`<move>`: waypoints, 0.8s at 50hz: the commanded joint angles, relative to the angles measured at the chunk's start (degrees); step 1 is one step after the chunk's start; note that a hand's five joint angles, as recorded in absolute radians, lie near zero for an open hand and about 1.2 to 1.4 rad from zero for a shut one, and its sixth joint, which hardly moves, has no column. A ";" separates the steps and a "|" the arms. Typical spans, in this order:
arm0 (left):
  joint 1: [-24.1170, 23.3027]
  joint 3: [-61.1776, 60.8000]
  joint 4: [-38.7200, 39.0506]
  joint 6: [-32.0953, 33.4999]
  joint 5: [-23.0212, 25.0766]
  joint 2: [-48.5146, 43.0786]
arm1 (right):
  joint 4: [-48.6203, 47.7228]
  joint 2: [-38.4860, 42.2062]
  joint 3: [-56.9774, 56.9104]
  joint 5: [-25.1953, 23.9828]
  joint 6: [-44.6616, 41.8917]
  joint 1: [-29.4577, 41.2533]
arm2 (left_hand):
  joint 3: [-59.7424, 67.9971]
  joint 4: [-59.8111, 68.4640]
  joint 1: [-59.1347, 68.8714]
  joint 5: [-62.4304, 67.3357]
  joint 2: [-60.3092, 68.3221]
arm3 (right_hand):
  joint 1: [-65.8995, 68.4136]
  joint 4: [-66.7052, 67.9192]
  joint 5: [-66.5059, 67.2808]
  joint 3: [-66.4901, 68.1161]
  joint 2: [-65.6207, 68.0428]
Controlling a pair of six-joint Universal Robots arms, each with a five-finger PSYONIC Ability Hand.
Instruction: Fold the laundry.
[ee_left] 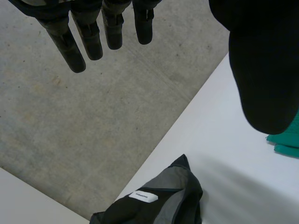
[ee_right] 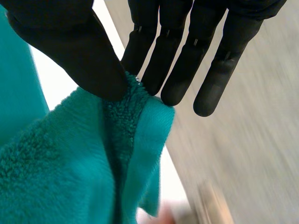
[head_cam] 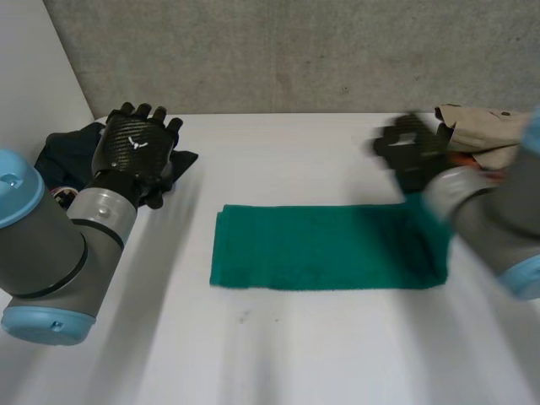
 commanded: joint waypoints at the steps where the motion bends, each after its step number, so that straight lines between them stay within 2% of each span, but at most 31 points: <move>1: -0.02 -1.76 0.00 -0.09 -0.03 1.15 | -6.95 9.30 -3.29 -5.97 -0.32 20.76 | -1.33 -0.82 -0.35 -2.26 -1.00 | 16.30 11.38 13.51 12.07 12.56; 4: -0.11 -2.38 0.00 -0.09 0.05 1.06 | -8.44 14.57 -5.14 -7.02 -1.64 25.34 | -1.33 -0.82 -0.35 -2.26 -1.00 | 16.30 11.38 13.51 12.07 12.56; 9: -0.28 -2.64 0.00 -0.27 0.05 0.71 | -8.27 21.35 -7.69 -5.62 -4.27 28.25 | -1.33 -0.82 -0.35 -2.26 -1.00 | 16.30 11.38 13.51 12.07 12.56; 10: -0.37 -2.64 0.00 -0.62 0.05 0.62 | -8.27 21.88 -7.86 -4.23 -4.71 28.25 | -1.33 -0.82 -0.35 -2.26 -1.00 | 6.37 1.45 3.57 2.14 2.63; 12: -0.46 -2.64 0.00 -0.97 0.05 0.54 | -8.18 21.36 -7.78 -1.59 -4.45 28.08 | -1.33 -0.82 -0.35 -2.26 -1.00 | -31.88 -36.80 -34.68 -36.11 -35.62; 13: -0.46 -2.56 0.00 -1.15 0.05 0.54 | -8.10 20.31 -6.82 1.56 -3.67 27.47 | -1.33 -0.82 -0.35 -2.26 -1.00 | -53.70 -58.62 -56.49 -57.93 -57.44; 17: -0.63 -1.77 0.09 -1.50 0.14 0.45 | -7.92 14.88 -2.61 7.11 2.02 26.51 | -1.33 -0.82 -0.35 -2.26 -1.00 | -53.70 -58.62 -56.49 -57.93 -57.44; 20: -0.72 -1.06 0.09 -1.50 0.14 0.45 | -7.57 9.33 1.35 7.21 7.74 22.47 | -1.33 -0.82 -0.35 -2.26 -1.00 | -53.70 -58.62 -56.49 -57.93 -57.44; 24: -2.21 0.17 0.09 -1.59 0.06 0.45 | -6.26 1.51 8.90 4.85 18.55 14.04 | -1.33 -0.82 -0.35 -2.26 -1.00 | -53.70 -58.62 -56.49 -57.93 -57.44; 28: -3.97 0.70 0.18 -1.59 0.14 0.18 | -3.09 1.05 13.57 1.68 20.07 9.89 | -1.33 -0.82 -0.35 -2.26 -1.00 | -53.70 -58.62 -56.49 -57.93 -57.44; 33: -4.50 0.87 0.53 -1.50 0.14 -0.96 | -1.85 3.68 16.57 1.32 16.74 5.23 | -1.33 -0.82 -0.35 -2.26 -1.00 | -52.80 -57.73 -55.60 -57.03 -56.55; 35: -4.94 1.14 0.62 -1.50 0.06 -1.66 | -2.03 5.44 16.92 1.59 13.75 3.65 | -1.33 -0.82 -0.35 -2.26 -1.00 | -21.98 -26.91 -24.78 -26.21 -25.73; 36: -5.11 1.14 0.62 -1.50 0.05 -1.75 | -2.29 5.71 16.92 1.94 12.26 2.69 | -1.33 -0.82 -0.35 -2.26 -1.00 | 12.82 7.89 10.02 8.59 9.07; 39: -5.47 1.05 0.62 -1.50 -0.03 -1.84 | -2.82 5.53 16.92 4.04 10.93 1.45 | -1.33 -0.82 -0.35 -2.26 -1.00 | 16.30 11.38 13.51 12.07 12.56; 40: -5.55 0.87 0.62 -1.41 -0.03 -1.84 | -4.04 5.01 16.92 6.75 9.71 0.92 | -1.33 -0.82 -0.35 -2.26 -1.00 | 16.30 11.38 13.51 12.07 12.56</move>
